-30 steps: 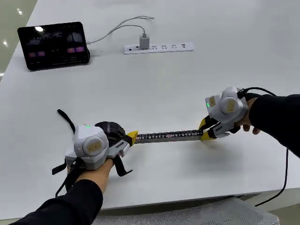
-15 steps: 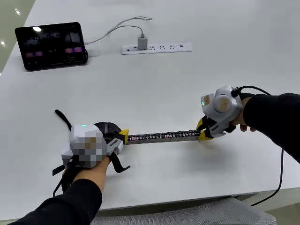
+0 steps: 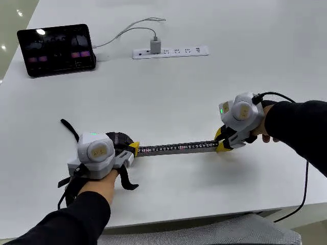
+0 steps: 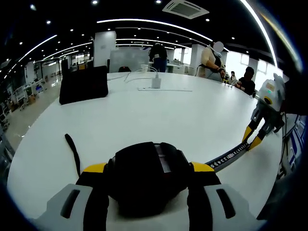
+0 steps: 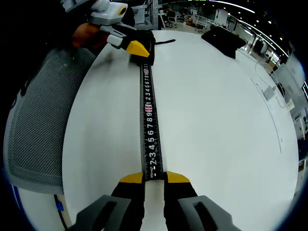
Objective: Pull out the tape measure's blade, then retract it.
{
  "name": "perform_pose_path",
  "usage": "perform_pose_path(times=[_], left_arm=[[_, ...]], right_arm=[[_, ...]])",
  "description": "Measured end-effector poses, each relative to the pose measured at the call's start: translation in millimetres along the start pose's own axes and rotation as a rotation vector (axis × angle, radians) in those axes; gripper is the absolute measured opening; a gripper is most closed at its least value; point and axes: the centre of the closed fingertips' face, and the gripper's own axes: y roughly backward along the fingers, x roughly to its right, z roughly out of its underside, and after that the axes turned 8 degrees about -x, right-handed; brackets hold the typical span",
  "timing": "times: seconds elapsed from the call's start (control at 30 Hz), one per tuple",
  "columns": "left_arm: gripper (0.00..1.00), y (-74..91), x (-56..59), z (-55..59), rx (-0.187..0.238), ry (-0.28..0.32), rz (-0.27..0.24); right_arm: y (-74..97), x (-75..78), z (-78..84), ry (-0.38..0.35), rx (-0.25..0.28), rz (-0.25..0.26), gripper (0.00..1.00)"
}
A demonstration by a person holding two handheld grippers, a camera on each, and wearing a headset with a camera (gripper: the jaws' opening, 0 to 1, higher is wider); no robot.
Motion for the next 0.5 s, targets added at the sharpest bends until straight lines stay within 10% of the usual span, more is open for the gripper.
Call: perform_pose_path(times=[0.5], left_arm=[[0.61,0.4,0.5,0.3,-0.012,-0.003,0.009]], right_arm=[[1.3,-1.6,-5.0,-0.025,0.001,0.001,0.11]])
